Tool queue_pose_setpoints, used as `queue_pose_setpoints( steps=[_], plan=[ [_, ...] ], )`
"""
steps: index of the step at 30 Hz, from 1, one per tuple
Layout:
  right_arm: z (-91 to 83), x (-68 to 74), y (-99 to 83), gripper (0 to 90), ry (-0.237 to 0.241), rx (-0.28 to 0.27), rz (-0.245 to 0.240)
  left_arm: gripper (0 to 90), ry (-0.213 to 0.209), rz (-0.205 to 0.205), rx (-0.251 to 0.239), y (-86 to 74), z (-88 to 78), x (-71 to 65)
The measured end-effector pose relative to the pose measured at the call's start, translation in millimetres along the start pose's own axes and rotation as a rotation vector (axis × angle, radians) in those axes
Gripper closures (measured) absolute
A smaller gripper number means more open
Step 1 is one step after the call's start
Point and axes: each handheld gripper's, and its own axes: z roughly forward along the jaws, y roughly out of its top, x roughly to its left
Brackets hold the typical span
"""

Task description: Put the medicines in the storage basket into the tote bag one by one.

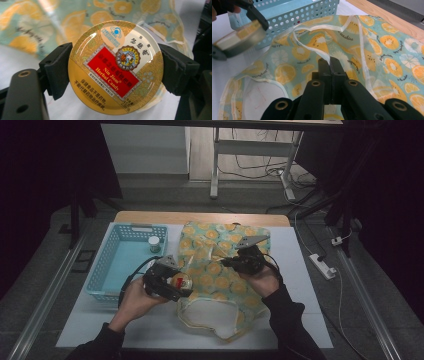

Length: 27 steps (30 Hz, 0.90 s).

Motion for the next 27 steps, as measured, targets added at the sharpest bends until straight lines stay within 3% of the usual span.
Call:
queue_pose_setpoints(
  steps=[10, 27],
  plan=[
    [-0.1, 0.4, 0.1, 90.0, 0.000, 0.000, -0.001, 19.8, -0.012, 0.030, 0.023, 10.0, 24.2, -10.0],
    [0.7, 0.7, 0.2, 90.0, 0.004, -0.005, -0.006, 19.8, -0.030, 0.070, 0.038, 35.4, 67.6, -13.2]
  ],
)
